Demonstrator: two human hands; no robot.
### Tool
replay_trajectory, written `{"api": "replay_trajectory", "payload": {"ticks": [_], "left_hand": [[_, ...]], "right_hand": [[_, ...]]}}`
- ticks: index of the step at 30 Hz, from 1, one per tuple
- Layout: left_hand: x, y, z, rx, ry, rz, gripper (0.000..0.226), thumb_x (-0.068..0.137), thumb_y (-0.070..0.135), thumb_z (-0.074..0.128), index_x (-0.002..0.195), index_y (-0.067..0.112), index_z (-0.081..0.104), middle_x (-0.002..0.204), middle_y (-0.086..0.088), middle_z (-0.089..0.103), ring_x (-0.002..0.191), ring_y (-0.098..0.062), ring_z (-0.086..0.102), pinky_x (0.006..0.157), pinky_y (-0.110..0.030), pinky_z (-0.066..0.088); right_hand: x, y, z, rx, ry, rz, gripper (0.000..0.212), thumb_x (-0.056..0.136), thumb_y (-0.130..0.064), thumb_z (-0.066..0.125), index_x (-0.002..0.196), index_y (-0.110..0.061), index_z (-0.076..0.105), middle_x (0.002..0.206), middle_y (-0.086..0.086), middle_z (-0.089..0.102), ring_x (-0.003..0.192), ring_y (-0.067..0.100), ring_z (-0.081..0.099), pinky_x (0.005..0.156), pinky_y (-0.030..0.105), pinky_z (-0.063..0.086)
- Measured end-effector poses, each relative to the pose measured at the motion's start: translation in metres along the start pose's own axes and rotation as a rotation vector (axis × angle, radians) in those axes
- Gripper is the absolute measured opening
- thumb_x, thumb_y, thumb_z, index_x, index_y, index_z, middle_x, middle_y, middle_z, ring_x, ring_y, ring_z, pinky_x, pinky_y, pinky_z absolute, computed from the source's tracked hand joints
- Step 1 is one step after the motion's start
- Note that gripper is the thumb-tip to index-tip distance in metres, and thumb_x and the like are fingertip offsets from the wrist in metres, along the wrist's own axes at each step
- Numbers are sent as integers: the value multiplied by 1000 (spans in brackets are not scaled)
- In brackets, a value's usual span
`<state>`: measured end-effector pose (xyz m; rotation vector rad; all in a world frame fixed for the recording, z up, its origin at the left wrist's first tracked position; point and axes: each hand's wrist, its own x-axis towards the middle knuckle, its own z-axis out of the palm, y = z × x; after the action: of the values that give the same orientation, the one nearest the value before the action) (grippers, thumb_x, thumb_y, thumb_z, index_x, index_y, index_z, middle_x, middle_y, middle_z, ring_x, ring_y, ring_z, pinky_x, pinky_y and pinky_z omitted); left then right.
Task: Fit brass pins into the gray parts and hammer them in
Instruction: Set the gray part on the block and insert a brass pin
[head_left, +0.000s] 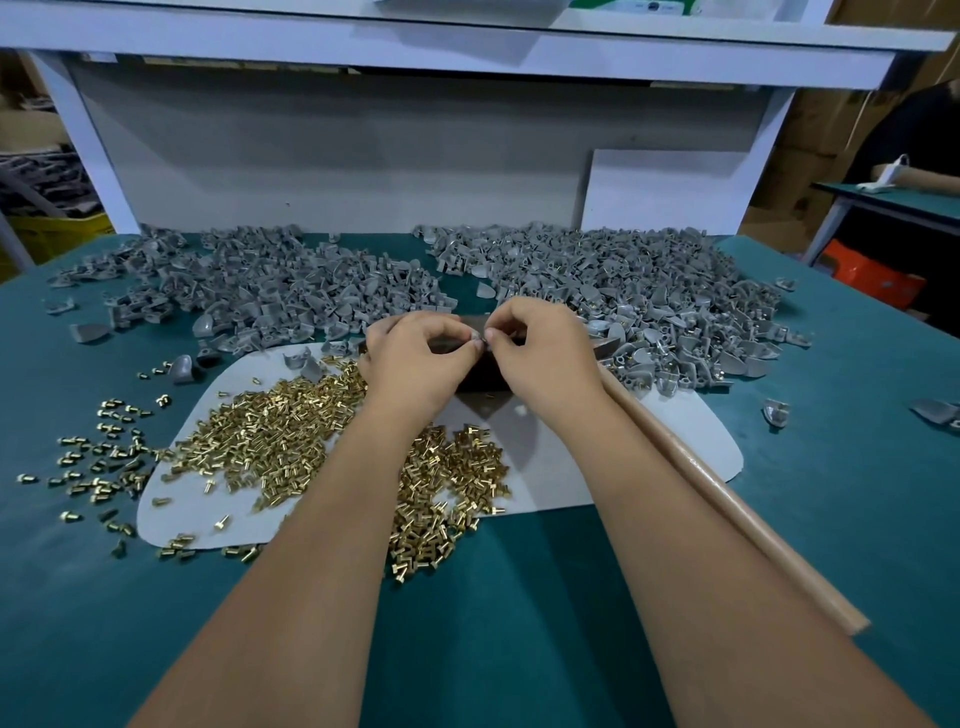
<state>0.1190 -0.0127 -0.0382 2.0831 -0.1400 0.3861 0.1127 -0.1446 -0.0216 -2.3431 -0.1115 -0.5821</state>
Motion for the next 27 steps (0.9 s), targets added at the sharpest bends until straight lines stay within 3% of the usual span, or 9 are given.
{"api": "replay_trajectory", "payload": {"ticks": [6,11,17,21,25,27], "left_hand": [[1,-1,2,-15,7,6,21,84,37,74,70,47,61,117,16,64,131,-20,31,110,-50,28],[5,-7,4,-131,-8,25,25,81,27,79,70,45,65,113,8,66,127,-27,49,109,-50,37],[8,-9,6,-167,-13,27,26,81,24,79,73,45,67,114,5,67,124,-33,53,107,-50,40],[7,-10,7,-174,-15,18,26,82,25,79,73,45,67,116,5,67,124,-33,52,108,-50,39],[5,-9,7,-170,-16,2,19,82,25,79,77,41,70,117,6,67,124,-31,53,108,-49,40],[4,-9,6,-171,-19,-5,18,82,26,79,78,41,70,118,6,67,124,-31,53,108,-49,40]], "right_hand": [[1,-3,-1,-120,2,-25,14,87,-24,61,76,-31,60,86,-8,66,92,19,56,83,39,49],[4,-12,-2,-265,-27,-5,18,89,-22,58,74,-31,53,82,-7,54,94,22,53,80,36,43],[5,-22,-5,-289,-68,61,19,87,-21,60,74,-32,52,86,-3,59,96,24,55,85,39,46],[2,-20,-1,-235,-29,100,23,87,-21,61,69,-31,50,84,-5,58,93,23,54,86,41,46],[0,-13,3,-99,-4,152,25,90,-22,58,68,-30,51,96,3,61,82,21,58,71,34,49],[-1,-13,4,-54,2,151,25,90,-20,58,68,-30,52,97,4,61,81,21,58,71,36,51]]}}
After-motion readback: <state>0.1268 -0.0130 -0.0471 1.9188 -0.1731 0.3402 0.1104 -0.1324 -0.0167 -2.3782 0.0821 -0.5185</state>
